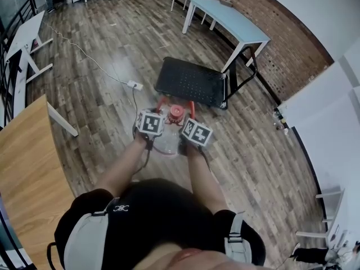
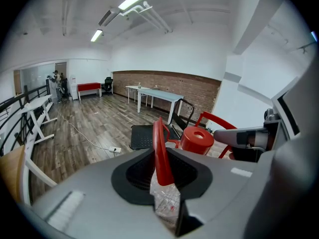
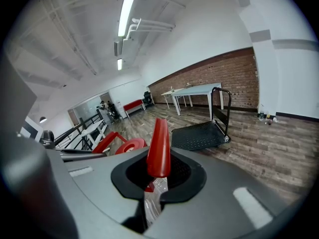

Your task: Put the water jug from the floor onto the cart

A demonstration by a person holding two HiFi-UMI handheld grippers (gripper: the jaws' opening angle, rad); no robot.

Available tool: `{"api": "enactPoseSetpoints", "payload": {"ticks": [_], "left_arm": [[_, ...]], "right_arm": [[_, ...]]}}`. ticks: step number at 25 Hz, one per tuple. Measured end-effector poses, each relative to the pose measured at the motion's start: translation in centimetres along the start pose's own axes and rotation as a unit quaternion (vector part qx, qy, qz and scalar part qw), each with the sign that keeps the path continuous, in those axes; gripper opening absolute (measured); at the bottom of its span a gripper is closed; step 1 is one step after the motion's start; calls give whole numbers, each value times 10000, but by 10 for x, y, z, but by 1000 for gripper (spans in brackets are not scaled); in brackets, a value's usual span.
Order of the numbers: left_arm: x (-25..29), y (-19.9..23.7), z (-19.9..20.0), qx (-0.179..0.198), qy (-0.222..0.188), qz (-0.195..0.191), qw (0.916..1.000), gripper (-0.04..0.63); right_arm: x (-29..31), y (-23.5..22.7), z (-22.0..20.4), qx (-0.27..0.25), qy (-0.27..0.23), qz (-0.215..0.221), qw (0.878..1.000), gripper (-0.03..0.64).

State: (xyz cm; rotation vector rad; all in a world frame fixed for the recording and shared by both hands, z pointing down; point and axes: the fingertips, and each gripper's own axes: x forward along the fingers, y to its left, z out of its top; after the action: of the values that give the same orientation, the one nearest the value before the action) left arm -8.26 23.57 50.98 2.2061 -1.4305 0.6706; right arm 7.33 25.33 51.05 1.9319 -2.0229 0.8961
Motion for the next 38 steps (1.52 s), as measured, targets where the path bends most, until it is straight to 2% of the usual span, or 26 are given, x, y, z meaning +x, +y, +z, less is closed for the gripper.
{"api": "enactPoseSetpoints", "payload": {"ticks": [10,20,22,30,38], "left_arm": [[9,37,-11,-5,42,-301,9995,69],[26,73,3,72,-82,-233,9997,69],[33,80,8,58,10,-173,9998,69],[105,91,20,-112,423,-289,9986,71],[183,87,86,-73,485,-277,9984,71]], "right_arm": [[22,34,-13,103,-25,-113,9999,40],[54,60,-13,98,37,-85,9999,41],[66,60,-8,123,40,-42,9999,41],[131,47,22,166,117,60,9998,41],[201,13,83,137,196,149,9996,41]]}}
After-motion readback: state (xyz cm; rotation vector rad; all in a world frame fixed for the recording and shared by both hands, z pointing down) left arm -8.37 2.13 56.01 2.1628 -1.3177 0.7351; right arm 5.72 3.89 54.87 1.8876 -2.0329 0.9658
